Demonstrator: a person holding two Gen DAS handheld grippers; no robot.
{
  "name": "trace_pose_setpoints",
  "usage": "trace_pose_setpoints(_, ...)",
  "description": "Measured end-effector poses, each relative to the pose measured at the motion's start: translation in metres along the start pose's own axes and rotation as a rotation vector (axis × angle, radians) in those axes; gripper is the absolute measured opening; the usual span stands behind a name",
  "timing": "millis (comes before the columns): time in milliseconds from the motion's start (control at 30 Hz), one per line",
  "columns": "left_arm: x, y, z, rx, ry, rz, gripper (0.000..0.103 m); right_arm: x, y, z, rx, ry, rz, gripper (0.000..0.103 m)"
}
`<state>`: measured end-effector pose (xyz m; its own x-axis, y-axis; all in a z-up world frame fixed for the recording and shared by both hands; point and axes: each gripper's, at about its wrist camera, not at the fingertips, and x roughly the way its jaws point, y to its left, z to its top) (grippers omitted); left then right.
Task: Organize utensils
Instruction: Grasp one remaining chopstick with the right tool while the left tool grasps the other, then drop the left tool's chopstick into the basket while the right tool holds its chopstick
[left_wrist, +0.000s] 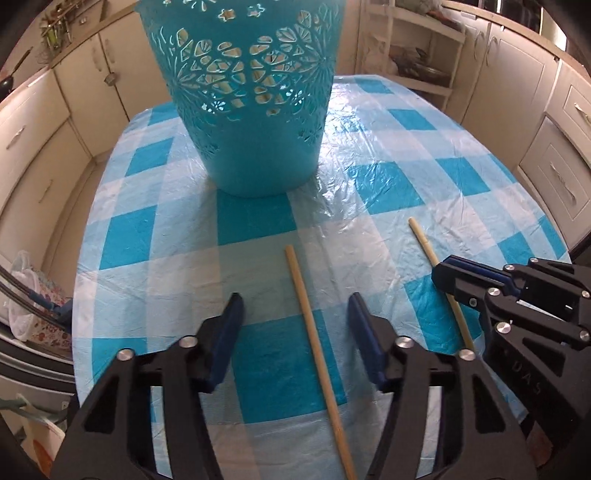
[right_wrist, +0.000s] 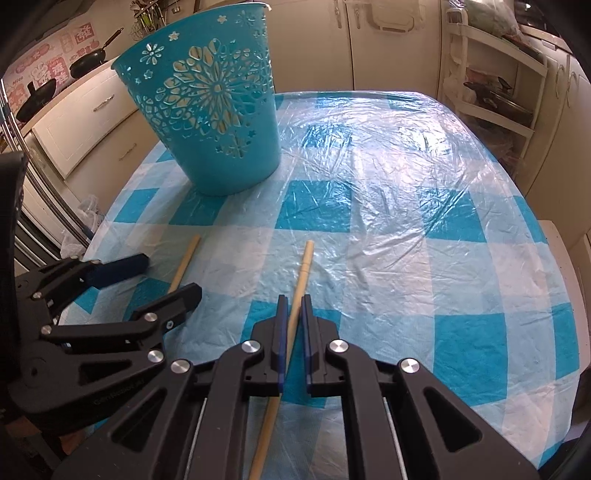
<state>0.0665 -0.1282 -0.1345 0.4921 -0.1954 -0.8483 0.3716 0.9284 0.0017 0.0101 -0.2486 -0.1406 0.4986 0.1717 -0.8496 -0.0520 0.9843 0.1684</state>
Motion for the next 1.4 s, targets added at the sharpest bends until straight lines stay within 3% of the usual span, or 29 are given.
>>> trace_pose_setpoints(133, -0.001, -0.006, 0.002, 0.031, -0.003, -0.033, 0.012, 0.0, 0.001, 0.0, -0.006, -0.006, -0.004, 0.007)
trace_pose_setpoints(200, -0.002, -0.008, 0.003, 0.042, 0.002, -0.051, 0.005, 0.0, 0.0, 0.0, -0.001, -0.008, 0.0, 0.007)
trace_pose_setpoints(367, -0.006, 0.0, 0.003, 0.023, 0.014, -0.11, 0.005, 0.0, -0.004, 0.0, 0.019, -0.015, 0.017, 0.007)
trace_pose_setpoints(500, -0.041, 0.022, 0.007, -0.05, -0.021, -0.241, 0.005, 0.0, -0.007, 0.0, 0.045, -0.015, 0.037, 0.006)
trace_pose_setpoints(600, -0.089, 0.045, 0.026, -0.105, -0.136, -0.333, 0.005, 0.0, -0.009, 0.001, 0.062, -0.017, 0.05, 0.006)
trace_pose_setpoints(700, -0.143, 0.066, 0.057, -0.137, -0.329, -0.367, 0.005, 0.001, -0.01, 0.002, 0.077, -0.018, 0.061, 0.006)
trace_pose_setpoints(833, -0.186, 0.085, 0.103, -0.184, -0.601, -0.35, 0.005, 0.002, -0.011, 0.002, 0.093, -0.02, 0.073, 0.006)
trace_pose_setpoints(967, -0.182, 0.09, 0.143, -0.263, -0.752, -0.333, 0.005, 0.002, -0.013, 0.002, 0.107, -0.024, 0.084, 0.006)
trace_pose_setpoints(1167, -0.152, 0.091, 0.187, -0.345, -0.861, -0.25, 0.005, 0.003, -0.015, 0.003, 0.125, -0.029, 0.098, 0.006)
trace_pose_setpoints(1400, -0.115, 0.098, 0.203, -0.351, -0.832, -0.152, 0.005, 0.003, -0.017, 0.004, 0.136, -0.031, 0.109, 0.006)
